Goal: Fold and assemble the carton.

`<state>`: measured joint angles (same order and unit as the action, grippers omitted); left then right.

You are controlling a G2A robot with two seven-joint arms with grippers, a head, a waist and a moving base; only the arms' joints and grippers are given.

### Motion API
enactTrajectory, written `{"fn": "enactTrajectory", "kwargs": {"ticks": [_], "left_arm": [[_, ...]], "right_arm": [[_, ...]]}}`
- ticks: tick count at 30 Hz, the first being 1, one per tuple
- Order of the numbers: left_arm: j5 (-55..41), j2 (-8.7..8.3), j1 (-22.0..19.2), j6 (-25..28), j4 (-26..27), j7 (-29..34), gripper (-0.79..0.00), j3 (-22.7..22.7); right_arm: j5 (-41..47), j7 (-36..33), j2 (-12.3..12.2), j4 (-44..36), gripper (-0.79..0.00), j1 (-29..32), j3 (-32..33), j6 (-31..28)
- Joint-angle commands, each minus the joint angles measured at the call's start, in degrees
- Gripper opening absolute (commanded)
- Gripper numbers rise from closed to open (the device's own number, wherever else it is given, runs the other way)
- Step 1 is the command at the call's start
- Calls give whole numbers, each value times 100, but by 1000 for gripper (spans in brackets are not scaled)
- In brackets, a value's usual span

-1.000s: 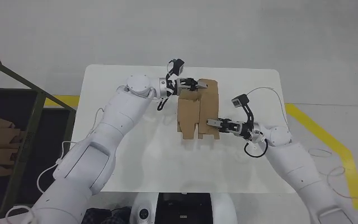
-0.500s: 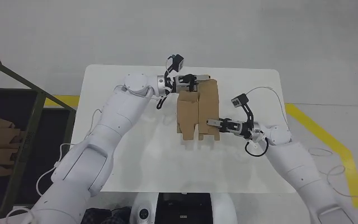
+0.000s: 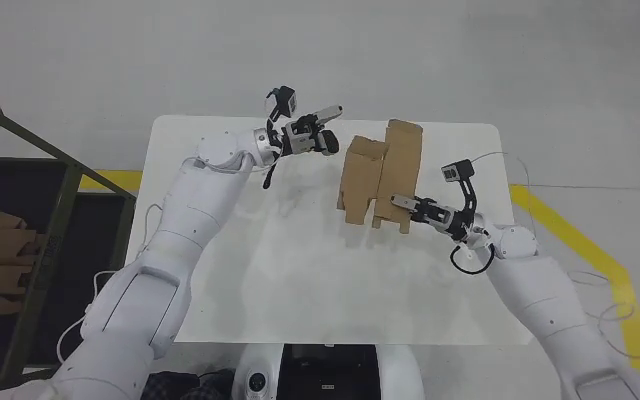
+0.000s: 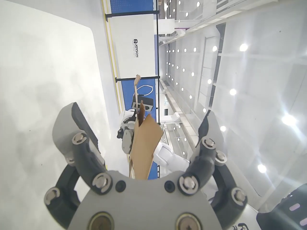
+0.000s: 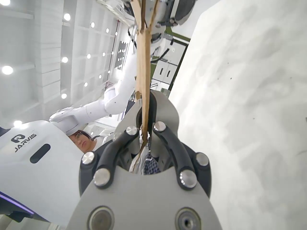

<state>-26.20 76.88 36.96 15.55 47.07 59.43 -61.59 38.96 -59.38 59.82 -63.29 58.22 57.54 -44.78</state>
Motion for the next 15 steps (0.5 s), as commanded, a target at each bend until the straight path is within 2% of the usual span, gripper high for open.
{"fn": "enactTrajectory", "kwargs": {"ticks": [1,6,10,15], "left_arm": [[146,-28,93,-4,134,24,0,1],[128,-38,313,-56,434,36,0,24],[213,-27,464,-82,665,-231,0,79],[680,-15,718,143,1118,-702,0,238]], "right_arm": [[130,99,-11,-83,-785,93,114,-31],[72,626,-18,-237,-785,327,287,102],[-575,1385,-6,-411,-785,495,355,153],[-1319,2203,38,-852,-785,758,325,269]]}}
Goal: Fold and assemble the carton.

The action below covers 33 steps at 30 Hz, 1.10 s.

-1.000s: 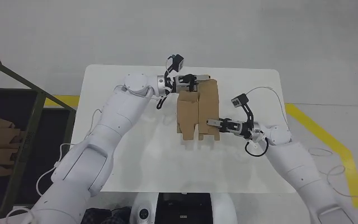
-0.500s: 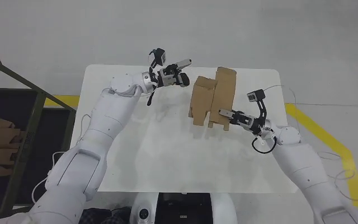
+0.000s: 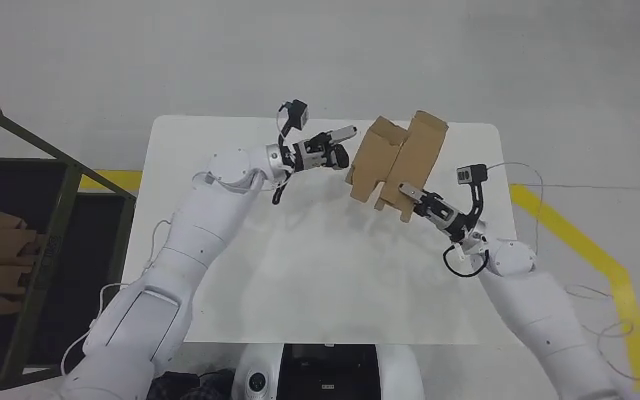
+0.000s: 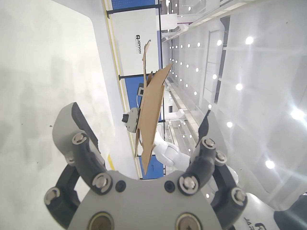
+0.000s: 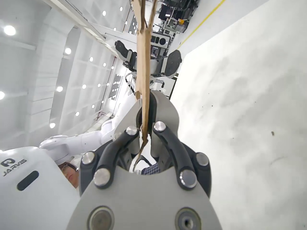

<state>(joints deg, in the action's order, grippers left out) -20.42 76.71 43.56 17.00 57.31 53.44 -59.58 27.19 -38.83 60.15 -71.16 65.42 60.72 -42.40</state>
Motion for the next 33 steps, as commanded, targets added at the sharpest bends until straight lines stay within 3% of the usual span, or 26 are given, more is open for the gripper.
{"fn": "enactTrajectory", "kwargs": {"ticks": [1,7,8,10,13,19,21,22,23,24,26,27,33], "left_arm": [[179,5,100,-6,167,-193,0,64],[553,19,261,-89,435,-681,0,170],[596,19,278,-108,461,-732,-77,175],[687,19,306,-166,512,-815,-160,191],[734,26,332,-276,566,-856,-394,226],[714,56,299,-336,596,-839,-536,294],[698,68,277,-338,592,-822,-637,315],[689,73,267,-337,589,-815,-653,323],[676,78,256,-334,588,-805,-751,329],[654,82,249,-332,580,-800,-785,329],[549,89,235,-332,561,-770,-785,308],[504,90,225,-333,548,-753,-785,289],[473,56,116,-305,426,-590,-785,130]], "right_arm": [[-223,261,13,-126,-785,81,4,67],[-469,904,71,-310,-785,236,33,267],[-472,979,80,-326,-785,253,41,292],[-487,1059,96,-353,-785,276,53,330],[-515,1104,114,-388,-785,295,79,332],[-653,1164,139,-472,-785,356,132,381],[-667,1189,149,-487,-785,380,149,411],[-673,1196,153,-494,-785,391,158,422],[-679,1195,157,-500,-785,399,167,433],[-680,1191,161,-508,-773,406,178,437],[-667,1151,167,-522,-28,420,198,438],[-654,1121,169,-531,0,425,210,439],[-353,724,169,-533,0,417,324,294]]}}
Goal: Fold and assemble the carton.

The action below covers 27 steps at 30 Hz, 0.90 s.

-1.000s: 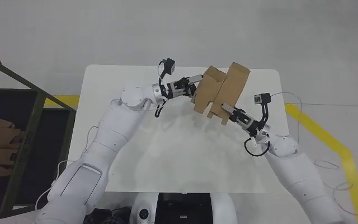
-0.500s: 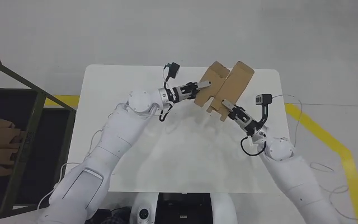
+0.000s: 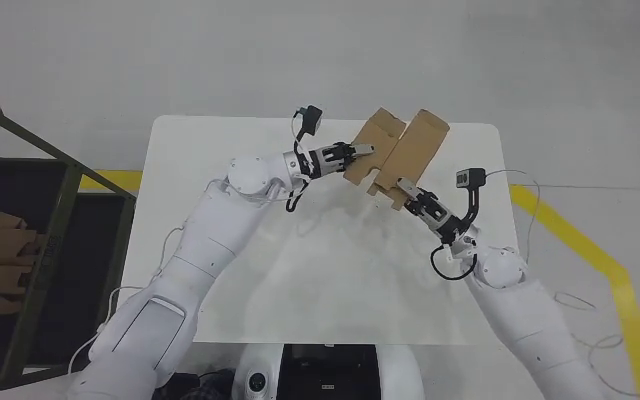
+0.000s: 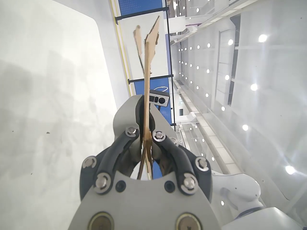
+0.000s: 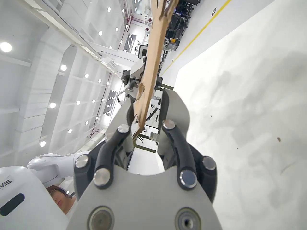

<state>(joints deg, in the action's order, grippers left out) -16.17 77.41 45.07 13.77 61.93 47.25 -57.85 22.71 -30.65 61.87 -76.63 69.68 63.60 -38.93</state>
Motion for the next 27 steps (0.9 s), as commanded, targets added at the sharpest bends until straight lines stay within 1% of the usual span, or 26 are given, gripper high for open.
{"fn": "enactTrajectory", "kwargs": {"ticks": [1,4,6,9,15,19,23,24,25,26,27], "left_arm": [[112,-31,-61,57,-66,60,-785,-82],[318,-82,-130,117,-130,287,-785,-162],[531,-136,-199,219,-178,531,-785,-238],[579,-196,-264,312,-281,979,-785,-331],[100,-267,-394,589,-577,2376,-785,-401],[188,-296,-505,749,-739,2768,-785,-351],[237,-309,-579,812,-816,2917,-785,-295],[237,-309,-595,825,-822,2953,-785,-278],[228,-310,-606,837,-831,2971,-785,-264],[212,-309,-613,845,-839,2979,-785,-252],[202,-309,-623,857,-841,2983,-785,-240]], "right_arm": [[165,-184,-9,43,0,-14,79,-87],[327,-478,-37,96,0,-23,216,-164],[436,-862,-72,178,0,-65,323,-69],[622,-1427,-112,333,0,-160,428,114],[1038,-2350,-125,773,0,-437,457,396],[1114,-2959,-107,1030,0,-677,359,427],[1255,-3304,-63,1234,0,-816,239,318],[1266,-3373,-51,1276,-6,-846,200,306],[1285,-3433,-38,1315,-62,-871,160,300],[1303,-3477,-25,1353,-86,-893,124,293],[1326,-3517,-11,1382,-145,-910,87,288]]}}
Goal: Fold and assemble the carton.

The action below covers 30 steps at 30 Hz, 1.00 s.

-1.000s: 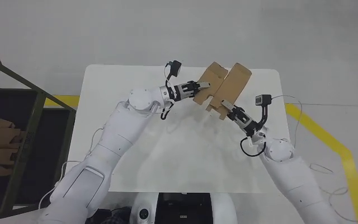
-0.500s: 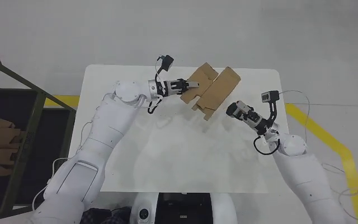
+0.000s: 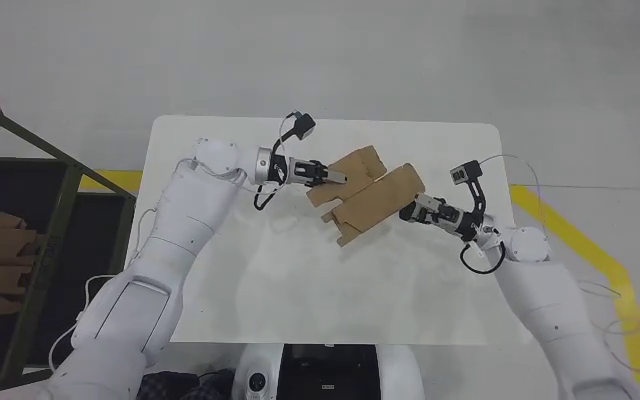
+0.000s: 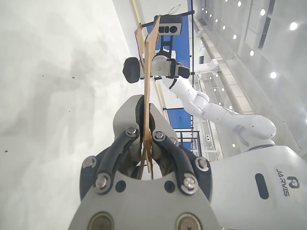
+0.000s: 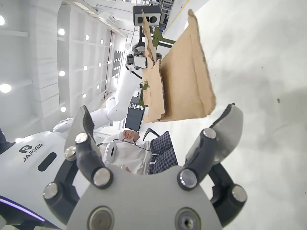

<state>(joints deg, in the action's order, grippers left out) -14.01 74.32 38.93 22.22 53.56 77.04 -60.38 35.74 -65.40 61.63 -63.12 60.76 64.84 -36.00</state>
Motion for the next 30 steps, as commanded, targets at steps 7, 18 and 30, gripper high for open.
{"fn": "enactTrajectory", "kwargs": {"ticks": [7,18,30], "left_arm": [[-104,9,-40,47,-12,12,-785,111],[-205,14,-54,99,-16,-38,-785,231],[-1057,-5,42,226,-222,-340,0,-42]], "right_arm": [[69,-115,97,214,-400,-90,-235,-64],[171,-147,165,277,-785,-118,-311,-141],[653,336,165,128,-785,128,27,-202]]}}
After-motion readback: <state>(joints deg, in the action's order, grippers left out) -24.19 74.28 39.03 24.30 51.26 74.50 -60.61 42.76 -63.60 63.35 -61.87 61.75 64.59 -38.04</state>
